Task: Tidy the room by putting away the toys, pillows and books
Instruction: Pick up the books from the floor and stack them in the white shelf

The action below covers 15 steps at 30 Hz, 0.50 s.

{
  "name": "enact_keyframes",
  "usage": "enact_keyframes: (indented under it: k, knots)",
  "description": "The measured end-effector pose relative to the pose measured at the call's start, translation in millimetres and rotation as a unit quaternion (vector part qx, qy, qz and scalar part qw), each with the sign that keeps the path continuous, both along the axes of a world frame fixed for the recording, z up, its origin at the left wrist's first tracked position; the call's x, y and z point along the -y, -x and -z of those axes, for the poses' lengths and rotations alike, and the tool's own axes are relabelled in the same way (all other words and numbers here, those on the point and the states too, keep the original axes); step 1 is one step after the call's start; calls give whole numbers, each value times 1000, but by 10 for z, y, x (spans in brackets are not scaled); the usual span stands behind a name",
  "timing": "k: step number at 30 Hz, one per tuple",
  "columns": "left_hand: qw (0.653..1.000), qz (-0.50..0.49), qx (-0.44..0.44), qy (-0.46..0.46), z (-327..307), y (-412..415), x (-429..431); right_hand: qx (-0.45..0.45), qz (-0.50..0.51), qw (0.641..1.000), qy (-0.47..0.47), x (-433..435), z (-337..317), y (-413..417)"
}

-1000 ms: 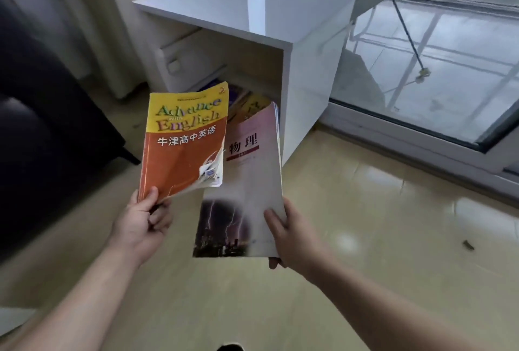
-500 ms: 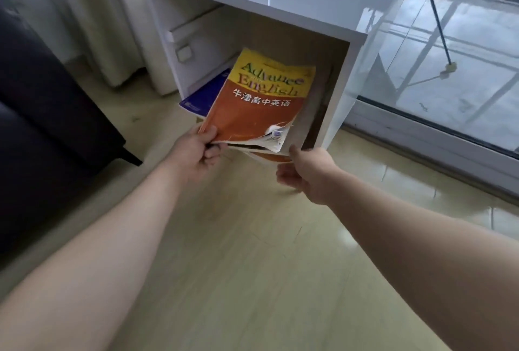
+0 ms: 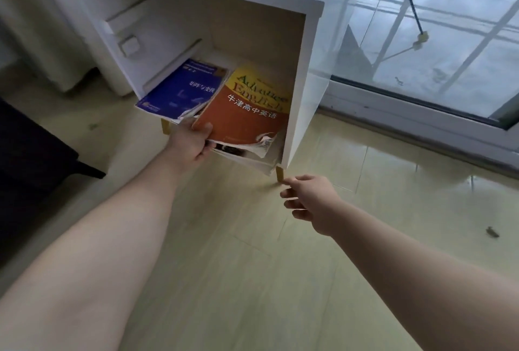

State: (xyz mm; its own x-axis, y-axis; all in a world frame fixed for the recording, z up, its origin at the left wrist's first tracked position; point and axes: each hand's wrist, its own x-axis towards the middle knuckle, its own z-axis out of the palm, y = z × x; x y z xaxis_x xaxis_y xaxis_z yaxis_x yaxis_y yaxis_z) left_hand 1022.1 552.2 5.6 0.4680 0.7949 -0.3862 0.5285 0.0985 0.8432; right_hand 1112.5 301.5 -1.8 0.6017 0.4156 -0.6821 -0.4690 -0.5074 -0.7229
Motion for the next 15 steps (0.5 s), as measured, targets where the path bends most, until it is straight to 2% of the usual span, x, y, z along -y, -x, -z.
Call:
enact_keyframes:
  k: [1,2,3,4,8,11,15]
  knots:
    - [978,41,-145,-143,-26,-22,53,0,3,1000,0,59,0,-29]
    - [932,66,-253,-252,-72,-47,140,0,10,1000,-1,129,3,-57]
    - [899,73,-304,-307,-136,-64,257,-1,19,1000,-1,205,4,-83]
    - [887,76,-317,-327,-179,-88,398,0,29,1000,-1,299,-2,-112]
    - [874,163,-268,-372,-149,-198,1050,15,74,997,-10,784,-38,-267]
    - [891,270,-178,-319,-139,-293,1695,28,114,992,-34,1280,-139,-367]
    - [851,432,-87,-286,-342,-613,2722,51,182,979,-81,2097,-416,-422]
